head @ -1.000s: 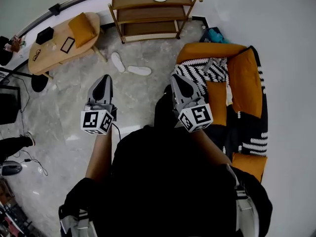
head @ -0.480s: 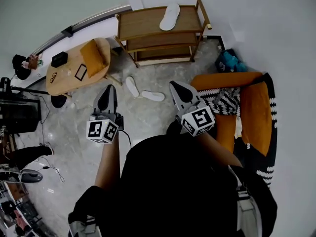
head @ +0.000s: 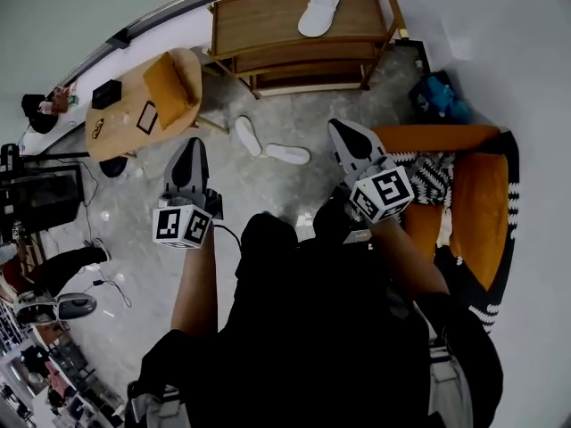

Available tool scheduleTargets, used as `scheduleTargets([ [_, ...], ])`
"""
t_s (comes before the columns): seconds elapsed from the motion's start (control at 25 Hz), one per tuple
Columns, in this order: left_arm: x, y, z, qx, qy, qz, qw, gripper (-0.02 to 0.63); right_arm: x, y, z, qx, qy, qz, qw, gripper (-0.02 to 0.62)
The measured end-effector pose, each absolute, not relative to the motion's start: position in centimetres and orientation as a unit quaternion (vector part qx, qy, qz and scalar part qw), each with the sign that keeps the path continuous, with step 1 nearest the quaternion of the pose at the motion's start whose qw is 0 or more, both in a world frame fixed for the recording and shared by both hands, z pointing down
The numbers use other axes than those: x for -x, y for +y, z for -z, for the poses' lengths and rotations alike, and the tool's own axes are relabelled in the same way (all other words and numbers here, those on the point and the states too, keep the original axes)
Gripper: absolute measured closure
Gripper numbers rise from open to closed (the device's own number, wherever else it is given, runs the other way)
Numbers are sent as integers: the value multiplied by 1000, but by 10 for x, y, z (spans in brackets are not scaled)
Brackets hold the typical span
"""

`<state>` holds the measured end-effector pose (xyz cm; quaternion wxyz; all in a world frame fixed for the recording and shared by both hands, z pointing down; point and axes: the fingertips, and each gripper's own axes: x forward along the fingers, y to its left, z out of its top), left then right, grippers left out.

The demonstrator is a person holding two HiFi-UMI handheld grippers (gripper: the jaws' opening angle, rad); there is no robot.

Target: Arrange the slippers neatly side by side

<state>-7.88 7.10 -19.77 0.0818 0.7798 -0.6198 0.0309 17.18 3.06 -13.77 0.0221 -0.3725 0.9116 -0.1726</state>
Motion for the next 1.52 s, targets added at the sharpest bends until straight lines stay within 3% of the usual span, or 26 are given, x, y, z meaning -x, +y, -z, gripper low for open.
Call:
scheduleTargets([
  [0.2,113,44,152,-784,-611,-31,104,589,-158,19,107,404,896,184,0,563],
  [0.56,175,19,79,-818,-564,-50,101,589,-73,24,36,449,859,241,-51,563],
  [0.8,215,2,13,-821,-562,-77,64,590,-25,3,-87,449,812,371,-39,563],
  [1.12,231,6,-117,-805,-574,-80,127,589,14,-2,-266,404,752,515,-81,561],
  [1.36,215,9,-211,-817,-546,-102,155,590,-9,24,-392,439,667,593,-105,558],
  [1.52,210,9,-263,-823,-528,-117,174,589,-21,59,-471,463,578,666,-90,468],
])
